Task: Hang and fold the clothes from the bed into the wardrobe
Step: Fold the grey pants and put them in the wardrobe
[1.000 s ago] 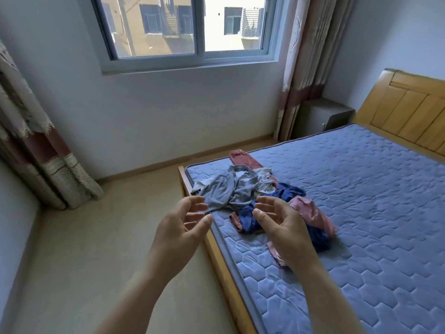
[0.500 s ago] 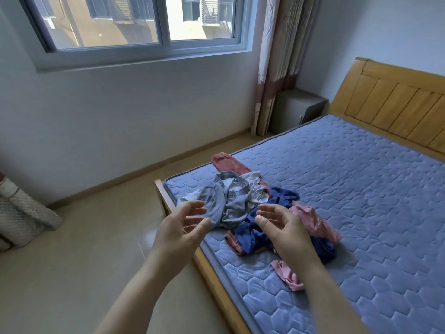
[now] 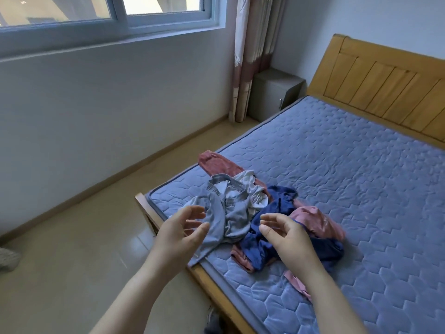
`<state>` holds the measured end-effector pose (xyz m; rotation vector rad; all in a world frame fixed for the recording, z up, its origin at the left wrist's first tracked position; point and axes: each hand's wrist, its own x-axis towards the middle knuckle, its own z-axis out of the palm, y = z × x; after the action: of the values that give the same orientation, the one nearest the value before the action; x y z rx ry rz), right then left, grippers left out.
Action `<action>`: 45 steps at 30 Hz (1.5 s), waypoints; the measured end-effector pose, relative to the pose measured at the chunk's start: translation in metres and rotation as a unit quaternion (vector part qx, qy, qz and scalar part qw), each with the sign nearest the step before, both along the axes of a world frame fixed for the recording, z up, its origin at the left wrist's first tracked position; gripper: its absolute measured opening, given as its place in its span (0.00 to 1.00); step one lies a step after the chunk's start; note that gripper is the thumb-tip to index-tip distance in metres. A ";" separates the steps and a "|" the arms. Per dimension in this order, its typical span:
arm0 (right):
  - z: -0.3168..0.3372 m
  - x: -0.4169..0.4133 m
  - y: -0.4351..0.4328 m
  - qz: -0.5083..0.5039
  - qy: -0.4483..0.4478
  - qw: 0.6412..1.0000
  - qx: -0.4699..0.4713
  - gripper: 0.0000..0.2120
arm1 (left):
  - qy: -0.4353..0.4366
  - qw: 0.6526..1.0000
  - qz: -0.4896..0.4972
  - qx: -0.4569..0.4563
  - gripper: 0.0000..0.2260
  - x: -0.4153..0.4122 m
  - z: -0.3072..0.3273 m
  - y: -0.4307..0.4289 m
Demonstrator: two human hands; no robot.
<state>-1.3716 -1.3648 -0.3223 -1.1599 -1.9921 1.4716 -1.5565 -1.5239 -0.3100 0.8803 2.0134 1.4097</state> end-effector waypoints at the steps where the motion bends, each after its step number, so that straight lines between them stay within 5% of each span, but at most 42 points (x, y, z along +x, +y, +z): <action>1: -0.004 -0.008 0.007 -0.001 0.000 1.000 -0.002 0.08 | 0.001 1.000 -0.001 -0.006 0.11 -0.009 -0.001 0.008; 20: -0.056 -0.148 0.166 -0.064 -0.070 0.995 -0.035 0.08 | 0.042 0.981 -0.118 -0.151 0.08 -0.194 -0.050 0.191; 29: -0.096 -0.211 0.191 -0.136 -0.150 0.976 -0.077 0.07 | 0.078 0.931 -0.262 -0.243 0.14 -0.299 -0.110 0.269; 37: -0.154 -0.250 0.219 -0.051 -0.282 0.953 -0.100 0.12 | 0.160 0.858 -0.376 -0.312 0.13 -0.344 -0.186 0.335; 45: -0.227 -0.257 0.254 0.020 -0.340 0.934 -0.104 0.14 | 0.214 0.822 -0.373 -0.373 0.16 -0.325 -0.284 0.376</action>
<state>-1.6283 -1.1110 -0.5488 -1.9378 -2.3262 1.4518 -1.8820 -1.1482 -0.5943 1.4329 1.8990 -0.0437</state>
